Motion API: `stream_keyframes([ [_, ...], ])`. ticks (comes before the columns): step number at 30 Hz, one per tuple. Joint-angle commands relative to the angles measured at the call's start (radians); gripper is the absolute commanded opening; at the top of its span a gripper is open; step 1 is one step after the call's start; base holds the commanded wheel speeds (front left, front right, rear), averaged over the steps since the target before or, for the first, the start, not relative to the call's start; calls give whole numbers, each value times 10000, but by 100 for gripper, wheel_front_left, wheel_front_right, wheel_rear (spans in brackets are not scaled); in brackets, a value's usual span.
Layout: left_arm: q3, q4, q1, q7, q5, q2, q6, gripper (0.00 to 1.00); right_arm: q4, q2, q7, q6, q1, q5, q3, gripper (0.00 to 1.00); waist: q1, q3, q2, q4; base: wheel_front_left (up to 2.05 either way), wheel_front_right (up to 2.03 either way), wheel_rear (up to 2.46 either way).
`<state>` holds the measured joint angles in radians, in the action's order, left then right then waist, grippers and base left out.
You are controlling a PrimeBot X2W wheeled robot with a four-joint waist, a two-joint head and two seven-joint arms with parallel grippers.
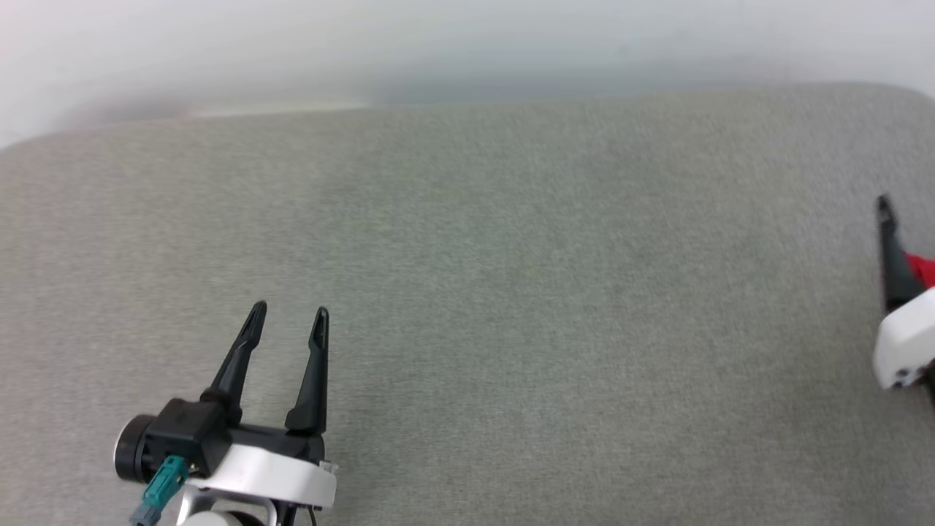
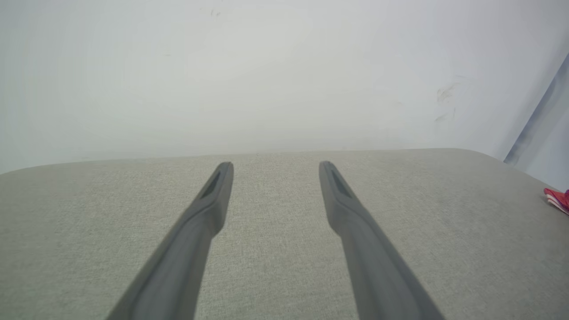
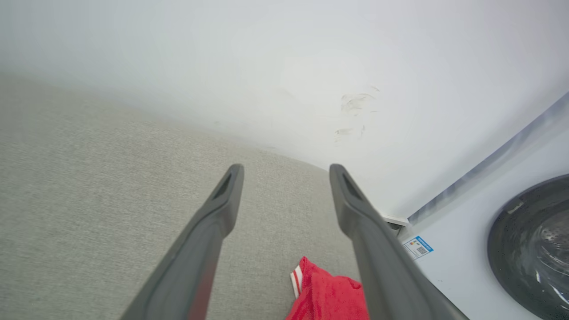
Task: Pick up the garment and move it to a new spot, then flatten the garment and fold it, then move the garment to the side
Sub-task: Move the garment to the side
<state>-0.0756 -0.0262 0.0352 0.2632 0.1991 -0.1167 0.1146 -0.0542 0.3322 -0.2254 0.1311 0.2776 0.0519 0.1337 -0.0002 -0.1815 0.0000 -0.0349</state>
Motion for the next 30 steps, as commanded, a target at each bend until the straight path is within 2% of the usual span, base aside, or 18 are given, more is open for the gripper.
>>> stream_keyframes([
  [1, 66, 37, -176, 19, 51, 57, -1, 100, -119, -225, 203, -7, -285, -75, 20, 100, 2, 515, 0, 443, 0, 0, 0],
  [7, 276, 182, -605, 19, -6, 181, 23, 100, -445, -1649, 1271, -7, -1518, -504, -114, 100, 2, 1013, 0, 757, 0, 0, 0],
  [12, 346, 371, -843, 19, 161, 320, 64, 100, -102, -2273, 2094, -7, -2173, -1063, -213, 100, 2, 1170, 0, 866, 0, 0, 0],
  [20, 152, 634, -1029, 19, 190, 277, 134, 100, 948, -2615, 3359, -7, -2756, -1326, -310, 100, 2, 1460, 0, 998, 0, 0, 0],
  [30, 339, 549, -1133, 19, -51, 425, 145, 100, 1414, -2796, 3941, -7, -2689, -1337, -553, 100, 2, 1594, 0, 888, 0, 0, 0],
])
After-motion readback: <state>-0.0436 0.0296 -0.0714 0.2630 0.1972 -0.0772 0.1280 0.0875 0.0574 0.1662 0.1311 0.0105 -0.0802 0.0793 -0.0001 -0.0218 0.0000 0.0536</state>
